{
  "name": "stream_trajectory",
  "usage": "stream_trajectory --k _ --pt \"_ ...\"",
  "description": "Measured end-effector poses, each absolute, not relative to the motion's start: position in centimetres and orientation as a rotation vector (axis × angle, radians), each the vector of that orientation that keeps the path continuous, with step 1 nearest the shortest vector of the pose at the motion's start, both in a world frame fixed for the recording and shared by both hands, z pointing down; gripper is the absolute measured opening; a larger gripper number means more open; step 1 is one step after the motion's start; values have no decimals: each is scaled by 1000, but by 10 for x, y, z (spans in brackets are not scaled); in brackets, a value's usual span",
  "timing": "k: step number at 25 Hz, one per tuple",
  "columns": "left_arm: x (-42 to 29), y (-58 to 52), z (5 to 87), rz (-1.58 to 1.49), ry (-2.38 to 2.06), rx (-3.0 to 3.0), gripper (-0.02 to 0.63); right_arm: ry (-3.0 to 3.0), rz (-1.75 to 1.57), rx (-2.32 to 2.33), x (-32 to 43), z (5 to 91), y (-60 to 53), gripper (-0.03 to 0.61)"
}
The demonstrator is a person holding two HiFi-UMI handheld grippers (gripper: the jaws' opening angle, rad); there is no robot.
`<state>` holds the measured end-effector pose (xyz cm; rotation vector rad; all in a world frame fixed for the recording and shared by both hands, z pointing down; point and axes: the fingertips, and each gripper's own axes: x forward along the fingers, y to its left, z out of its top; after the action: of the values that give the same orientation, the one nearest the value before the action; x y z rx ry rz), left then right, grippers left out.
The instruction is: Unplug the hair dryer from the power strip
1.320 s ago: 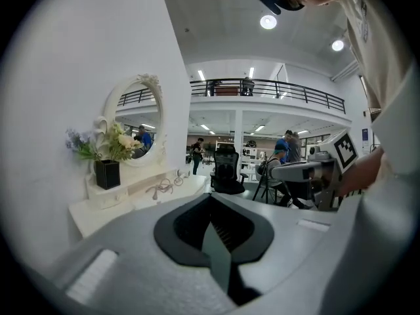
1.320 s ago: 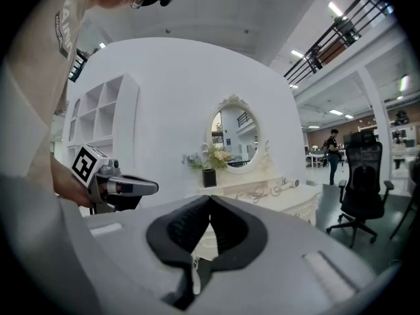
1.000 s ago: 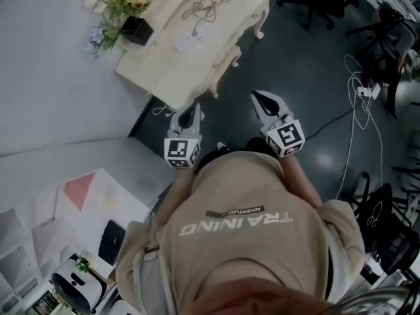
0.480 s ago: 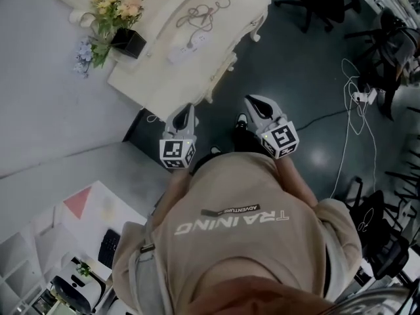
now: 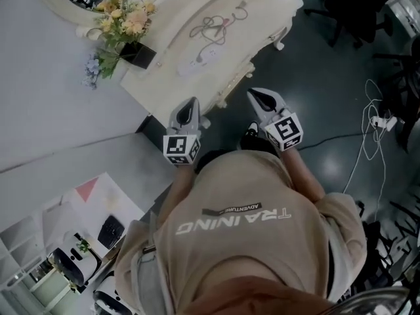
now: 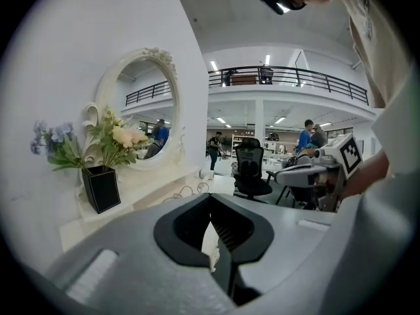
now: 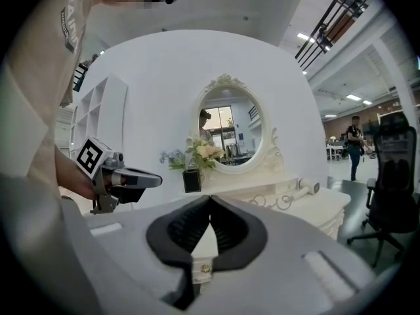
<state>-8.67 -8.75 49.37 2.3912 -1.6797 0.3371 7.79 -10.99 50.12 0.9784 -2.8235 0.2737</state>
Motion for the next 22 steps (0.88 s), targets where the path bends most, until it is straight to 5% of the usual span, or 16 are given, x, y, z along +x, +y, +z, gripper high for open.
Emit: stream_trajectory --k 22 --pt "-151 -189 527 332 -1564 2442 6 -2748 199 898 -9 507 -225 3"
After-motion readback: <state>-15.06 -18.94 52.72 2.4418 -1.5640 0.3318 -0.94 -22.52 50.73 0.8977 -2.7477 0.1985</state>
